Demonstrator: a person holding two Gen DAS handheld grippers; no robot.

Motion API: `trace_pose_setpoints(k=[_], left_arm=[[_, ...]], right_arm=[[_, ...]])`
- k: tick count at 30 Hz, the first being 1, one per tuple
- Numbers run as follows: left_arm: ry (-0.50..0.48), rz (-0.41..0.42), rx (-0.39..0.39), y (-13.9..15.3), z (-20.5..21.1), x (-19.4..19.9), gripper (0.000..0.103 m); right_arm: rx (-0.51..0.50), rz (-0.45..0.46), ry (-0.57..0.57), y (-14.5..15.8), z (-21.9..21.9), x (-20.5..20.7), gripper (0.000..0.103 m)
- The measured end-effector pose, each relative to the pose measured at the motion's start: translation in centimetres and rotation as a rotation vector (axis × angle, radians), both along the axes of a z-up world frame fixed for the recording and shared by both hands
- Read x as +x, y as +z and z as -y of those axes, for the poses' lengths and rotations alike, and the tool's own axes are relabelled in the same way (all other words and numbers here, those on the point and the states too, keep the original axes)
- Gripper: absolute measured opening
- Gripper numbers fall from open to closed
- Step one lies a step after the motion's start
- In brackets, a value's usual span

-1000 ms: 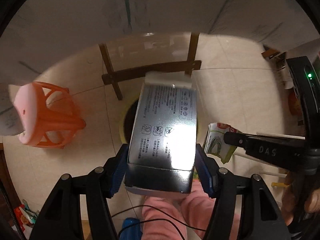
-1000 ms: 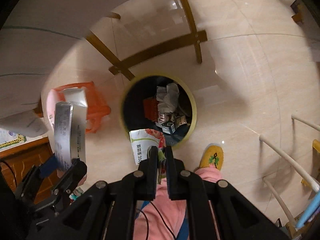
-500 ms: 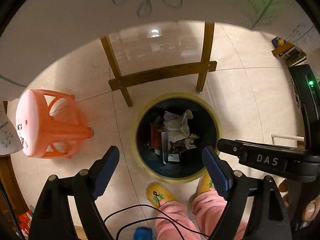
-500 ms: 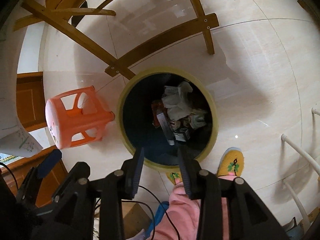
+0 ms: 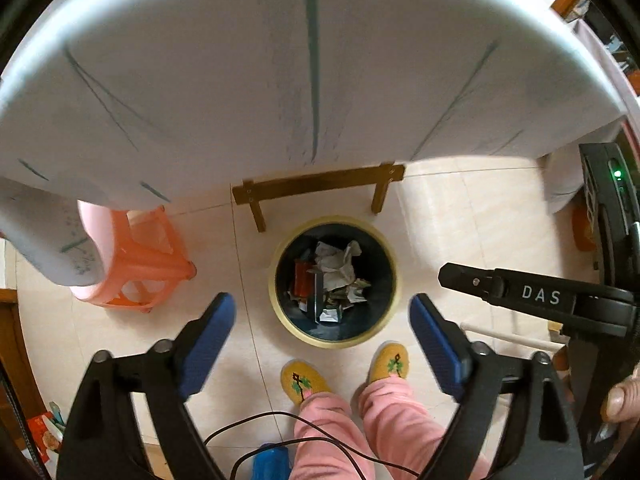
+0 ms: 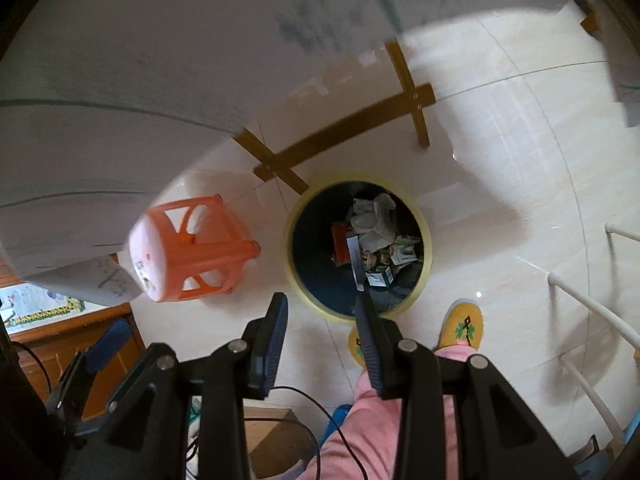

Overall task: Collect trash
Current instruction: 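Raise both tools back over the table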

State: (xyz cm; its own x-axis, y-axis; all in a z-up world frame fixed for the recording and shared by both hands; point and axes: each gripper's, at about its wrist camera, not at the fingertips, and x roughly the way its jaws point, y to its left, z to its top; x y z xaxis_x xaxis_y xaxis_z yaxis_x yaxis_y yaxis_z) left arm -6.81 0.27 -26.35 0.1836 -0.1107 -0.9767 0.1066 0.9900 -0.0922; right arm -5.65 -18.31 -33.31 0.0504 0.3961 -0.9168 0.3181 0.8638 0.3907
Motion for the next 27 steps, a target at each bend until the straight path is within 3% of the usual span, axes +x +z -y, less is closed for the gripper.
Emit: trace_pose_setpoints(k=[7,13,22,27], left_arm=[[-0.059,0.085,-0.019,8.7,0.6,-0.4,0.102],[-0.094,0.151,-0.083,15.4,1.0,0.3,0.102],[-0.226,0.281,-0.092,23.0,1.6,1.7,0.102],[-0.292,0.337,-0.085,25.2,2.1,3.1,0.102]], right_arm=[[-0.012,0.063,0.007,8.2,0.3,-1.3,0.039],[-0.06,0.114,0.031,14.4,0.6,-2.0,0.045],[-0.152,0.243,-0.043,22.4,1.1,-1.8,0.048],[-0.177,0.328,-0.113,25.3,1.5,-1.9,0.048]])
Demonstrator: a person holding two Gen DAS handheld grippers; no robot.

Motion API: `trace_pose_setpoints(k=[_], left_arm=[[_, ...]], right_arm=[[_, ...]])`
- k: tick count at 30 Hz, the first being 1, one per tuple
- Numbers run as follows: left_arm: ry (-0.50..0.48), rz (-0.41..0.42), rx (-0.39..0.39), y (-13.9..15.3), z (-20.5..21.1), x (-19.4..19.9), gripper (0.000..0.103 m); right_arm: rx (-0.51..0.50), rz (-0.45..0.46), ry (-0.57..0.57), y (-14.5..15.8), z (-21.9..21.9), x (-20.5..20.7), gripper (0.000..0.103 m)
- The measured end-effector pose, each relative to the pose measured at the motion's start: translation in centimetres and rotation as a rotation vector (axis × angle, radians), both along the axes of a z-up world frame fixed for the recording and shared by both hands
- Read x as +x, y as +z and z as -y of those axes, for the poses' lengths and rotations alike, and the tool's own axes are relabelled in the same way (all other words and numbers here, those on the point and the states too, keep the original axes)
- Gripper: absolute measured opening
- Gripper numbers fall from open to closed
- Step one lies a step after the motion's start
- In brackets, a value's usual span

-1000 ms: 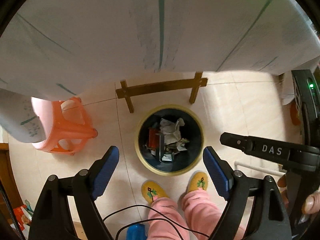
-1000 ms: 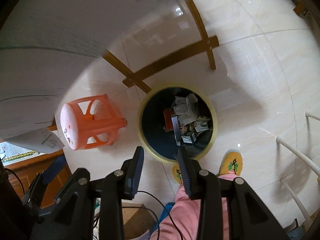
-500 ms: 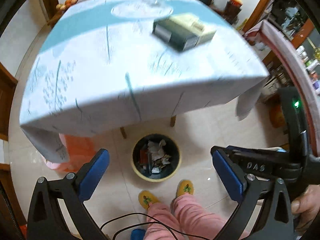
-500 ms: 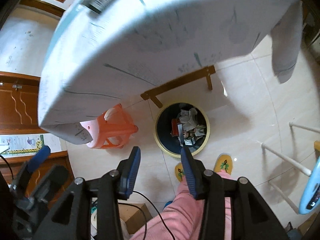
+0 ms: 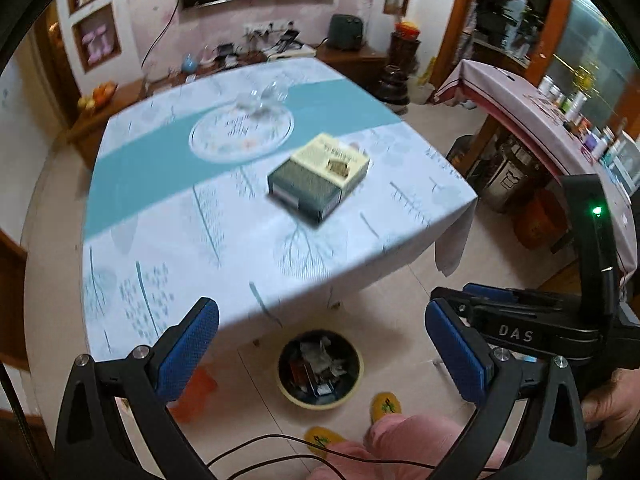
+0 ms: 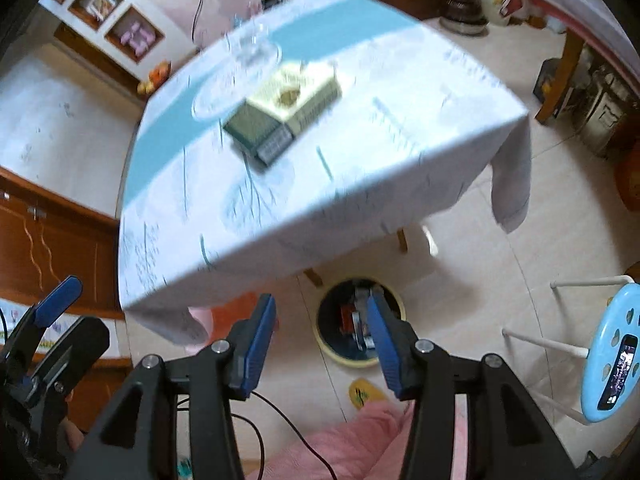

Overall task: Collect trash
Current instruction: 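Raise both tools back over the table, then grasp the pistachio chocolate box with the left tool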

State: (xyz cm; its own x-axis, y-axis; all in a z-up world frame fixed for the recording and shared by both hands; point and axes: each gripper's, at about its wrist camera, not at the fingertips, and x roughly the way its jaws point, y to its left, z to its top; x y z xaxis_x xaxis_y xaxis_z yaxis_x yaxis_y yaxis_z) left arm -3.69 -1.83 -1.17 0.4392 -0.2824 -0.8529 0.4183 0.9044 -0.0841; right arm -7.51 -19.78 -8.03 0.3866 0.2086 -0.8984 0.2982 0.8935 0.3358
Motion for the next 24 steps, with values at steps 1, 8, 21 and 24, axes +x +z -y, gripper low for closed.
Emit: trace_pose_setpoints(k=[1,8,21,24], left_arm=[[-0.009,0.002,-0.003,0.3,0.1,0.3,0.102],[-0.044,-0.014,-0.021,0.7,1.4,4.0,0.102],[-0.083,-0.118,0.065,-4.3,6.9,14.8,0.102],[-0.147,-0.137,0.139,-6.6,9.0,17.1,0.102]], right_arm=[[-0.008,0.019,-0.016,0.6,0.2,0.1,0.048],[-0.083,0.098,-0.05,3.4,1.3,0.5,0.049],[-0.103,0.098,-0.044,1.9,6.7,8.7,0.069],[-0.093,0.079,-0.036,1.0,8.1,11.4,0.069]])
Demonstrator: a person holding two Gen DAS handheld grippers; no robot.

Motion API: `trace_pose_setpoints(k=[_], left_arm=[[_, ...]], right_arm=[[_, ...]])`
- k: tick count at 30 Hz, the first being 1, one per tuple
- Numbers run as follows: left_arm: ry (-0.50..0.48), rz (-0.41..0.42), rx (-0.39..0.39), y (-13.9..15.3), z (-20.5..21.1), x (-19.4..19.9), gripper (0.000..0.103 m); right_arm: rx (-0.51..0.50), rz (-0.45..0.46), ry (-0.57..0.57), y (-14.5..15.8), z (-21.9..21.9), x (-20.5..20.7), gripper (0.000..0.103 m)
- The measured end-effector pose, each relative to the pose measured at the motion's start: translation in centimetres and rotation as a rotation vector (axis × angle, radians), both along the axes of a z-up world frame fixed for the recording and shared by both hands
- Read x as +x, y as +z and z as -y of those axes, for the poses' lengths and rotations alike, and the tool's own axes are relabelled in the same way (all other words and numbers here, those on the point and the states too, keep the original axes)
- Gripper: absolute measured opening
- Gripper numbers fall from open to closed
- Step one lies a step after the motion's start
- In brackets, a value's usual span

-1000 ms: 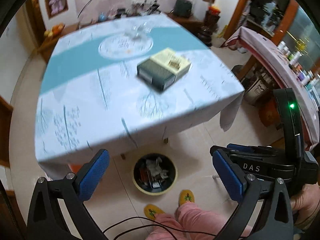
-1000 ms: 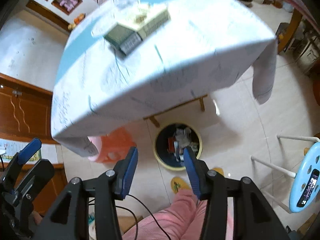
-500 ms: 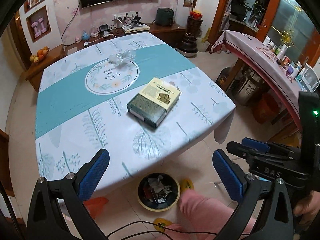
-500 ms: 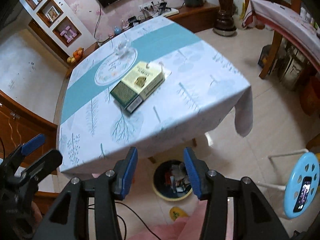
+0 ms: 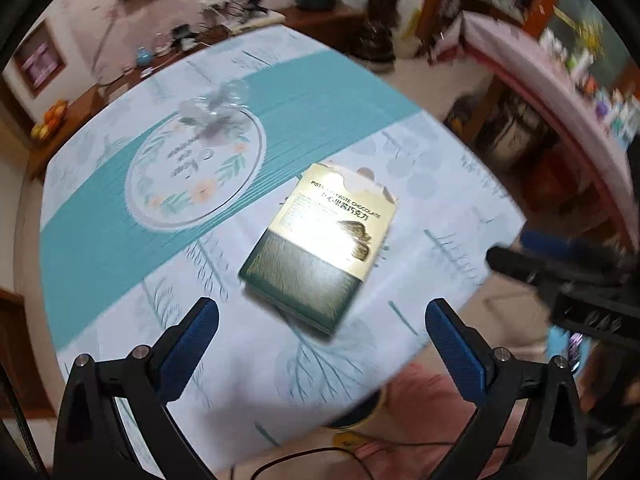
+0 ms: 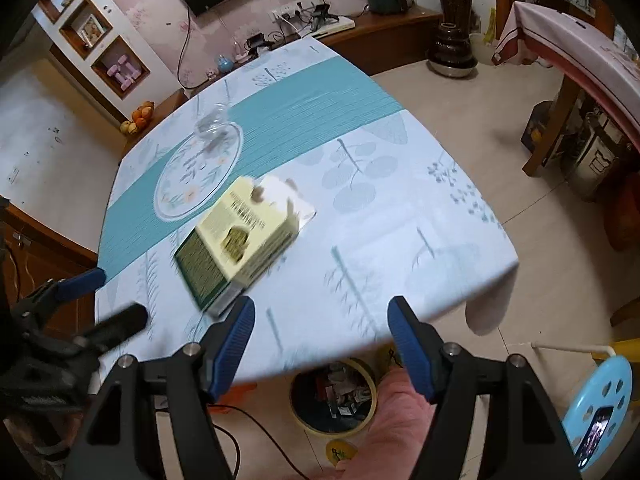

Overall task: Collect trash
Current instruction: 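Grasp the pistachio chocolate box with the left tool, then grasp the clear plastic bottle with the right tool while the left tool holds the box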

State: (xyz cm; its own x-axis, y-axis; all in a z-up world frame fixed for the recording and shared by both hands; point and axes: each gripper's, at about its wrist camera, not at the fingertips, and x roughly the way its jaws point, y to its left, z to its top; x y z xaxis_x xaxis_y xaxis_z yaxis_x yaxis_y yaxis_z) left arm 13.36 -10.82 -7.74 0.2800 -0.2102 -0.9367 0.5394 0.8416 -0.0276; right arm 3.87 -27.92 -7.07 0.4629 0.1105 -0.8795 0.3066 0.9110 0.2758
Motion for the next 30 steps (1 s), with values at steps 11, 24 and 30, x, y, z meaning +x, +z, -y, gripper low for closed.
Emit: trace_pose_setpoints(k=[11,24,30], left_arm=[[-0.152,-0.121,0.091,-6.1,3.8,4.9,0.102],[-0.096,-0.193,0.131,-10.0,4.2,7.4,0.102],[0.027,-0.204,0.115,-10.6,3.5,8.0,0.101]], right_arm=[[0.022,-0.076,0.008,-3.3,3.1,4.6,0.069],[0.025,-0.111,0.039,-4.5,4.1,6.1,0.069],[0.033,-0.115,0.065,-4.6,4.4,7.1,0.069]])
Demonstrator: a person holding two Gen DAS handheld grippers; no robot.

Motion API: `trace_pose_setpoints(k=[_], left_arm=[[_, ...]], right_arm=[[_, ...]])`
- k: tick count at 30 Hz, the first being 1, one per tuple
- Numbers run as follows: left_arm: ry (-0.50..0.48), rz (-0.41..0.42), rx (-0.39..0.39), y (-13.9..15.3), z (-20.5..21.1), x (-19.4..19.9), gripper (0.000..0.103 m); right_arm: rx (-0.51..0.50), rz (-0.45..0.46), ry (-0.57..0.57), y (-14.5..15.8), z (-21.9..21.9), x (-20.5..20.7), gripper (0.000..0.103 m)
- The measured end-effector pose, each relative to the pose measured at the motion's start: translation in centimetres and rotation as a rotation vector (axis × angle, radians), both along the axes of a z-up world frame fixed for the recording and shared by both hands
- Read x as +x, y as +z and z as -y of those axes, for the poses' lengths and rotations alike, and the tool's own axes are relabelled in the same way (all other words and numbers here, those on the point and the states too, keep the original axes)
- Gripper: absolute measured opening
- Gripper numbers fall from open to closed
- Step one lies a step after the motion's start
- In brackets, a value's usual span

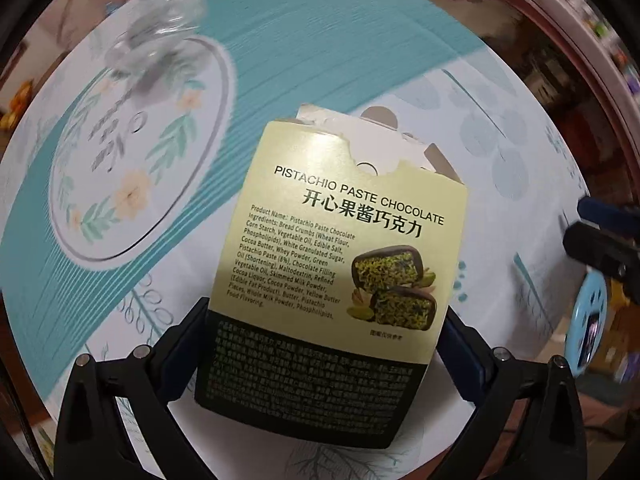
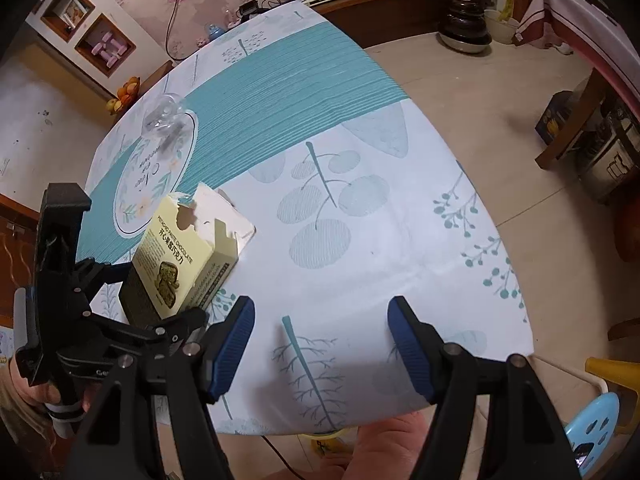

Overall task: Collect trash
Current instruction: 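Grasp the clear plastic bottle with the right tool while the left tool holds the box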

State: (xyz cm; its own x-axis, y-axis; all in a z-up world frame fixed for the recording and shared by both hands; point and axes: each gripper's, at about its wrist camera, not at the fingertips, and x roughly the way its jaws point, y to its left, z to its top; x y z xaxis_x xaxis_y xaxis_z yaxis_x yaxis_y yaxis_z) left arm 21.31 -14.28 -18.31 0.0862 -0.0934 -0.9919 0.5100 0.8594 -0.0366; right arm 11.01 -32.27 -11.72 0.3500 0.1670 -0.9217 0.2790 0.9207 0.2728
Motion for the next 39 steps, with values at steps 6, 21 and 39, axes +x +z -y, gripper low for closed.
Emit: trace_pose_setpoints(k=[6,21,39], left_arm=[[0.095,0.021,-0.005,0.0,-1.6,-0.3,0.098],[0.576,0.123,-0.171,6.2,-11.4,-0.8,0.095],[0.841,0.201,-0.192,8.7,-15.9,2.5,0.095]], right_arm=[[0.022,-0.001,0.054,-0.1,-0.4,1.8,0.069],[0.132,0.037,0.321,1.8,-5.9,13.1,0.069],[0.345,-0.104,0.08,-0.5,-8.6,28.4,0.069]])
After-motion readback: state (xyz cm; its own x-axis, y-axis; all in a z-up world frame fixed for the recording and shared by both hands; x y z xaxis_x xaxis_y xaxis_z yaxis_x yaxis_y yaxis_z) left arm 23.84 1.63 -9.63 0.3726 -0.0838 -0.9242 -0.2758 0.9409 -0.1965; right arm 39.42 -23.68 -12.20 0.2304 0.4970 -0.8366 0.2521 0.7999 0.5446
